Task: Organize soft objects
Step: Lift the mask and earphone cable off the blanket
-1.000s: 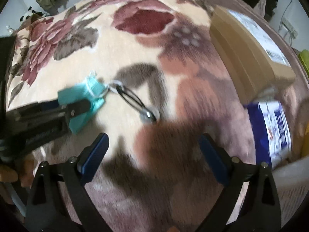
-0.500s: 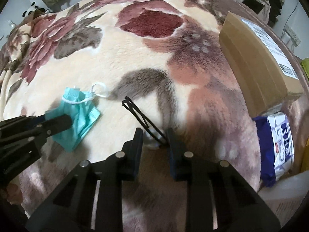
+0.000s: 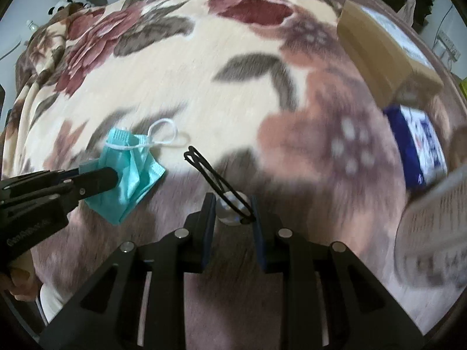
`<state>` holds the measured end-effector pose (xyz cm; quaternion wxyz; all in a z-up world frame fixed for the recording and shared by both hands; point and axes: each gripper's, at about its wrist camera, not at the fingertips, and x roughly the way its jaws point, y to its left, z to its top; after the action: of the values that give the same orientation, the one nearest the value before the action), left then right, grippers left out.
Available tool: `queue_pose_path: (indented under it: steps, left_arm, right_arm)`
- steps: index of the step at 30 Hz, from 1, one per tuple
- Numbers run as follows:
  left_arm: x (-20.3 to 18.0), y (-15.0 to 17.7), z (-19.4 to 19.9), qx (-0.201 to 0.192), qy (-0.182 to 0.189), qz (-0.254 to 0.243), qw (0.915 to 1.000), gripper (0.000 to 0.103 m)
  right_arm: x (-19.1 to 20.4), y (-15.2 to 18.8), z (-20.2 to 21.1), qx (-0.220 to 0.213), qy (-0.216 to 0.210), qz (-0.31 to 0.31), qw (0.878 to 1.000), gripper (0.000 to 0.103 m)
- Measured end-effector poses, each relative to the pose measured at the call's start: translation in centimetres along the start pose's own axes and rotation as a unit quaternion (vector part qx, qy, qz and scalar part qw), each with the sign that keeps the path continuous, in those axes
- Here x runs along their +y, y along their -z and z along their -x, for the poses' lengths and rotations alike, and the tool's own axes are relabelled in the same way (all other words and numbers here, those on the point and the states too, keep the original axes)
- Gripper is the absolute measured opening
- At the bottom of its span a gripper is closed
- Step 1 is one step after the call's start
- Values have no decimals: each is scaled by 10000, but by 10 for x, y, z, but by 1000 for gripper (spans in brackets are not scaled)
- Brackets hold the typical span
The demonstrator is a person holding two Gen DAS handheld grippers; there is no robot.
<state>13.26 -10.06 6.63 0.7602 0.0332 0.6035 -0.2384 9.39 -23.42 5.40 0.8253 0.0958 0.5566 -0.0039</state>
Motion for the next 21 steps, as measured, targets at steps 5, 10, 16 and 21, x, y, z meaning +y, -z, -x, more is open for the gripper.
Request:
queue_pose_path:
  steps: [5, 10, 16, 21]
  left_arm:
    - [-3, 21, -15, 298, -98, -101, 9995, 39]
    - [1, 26, -35, 388, -106, 121, 9991, 44]
    - [4, 32, -28, 245, -68, 144, 9996, 22]
    - [0, 33, -12, 146, -73, -6, 9999, 19]
  right_arm:
    - [7, 19, -5, 173, -42, 73, 9998, 25]
    - [5, 26, -14, 320, -63, 39, 9995, 25]
    - [3, 26, -22, 412, -22, 43, 9991, 25]
    - [8, 26, -18, 268, -51, 113, 9996, 25]
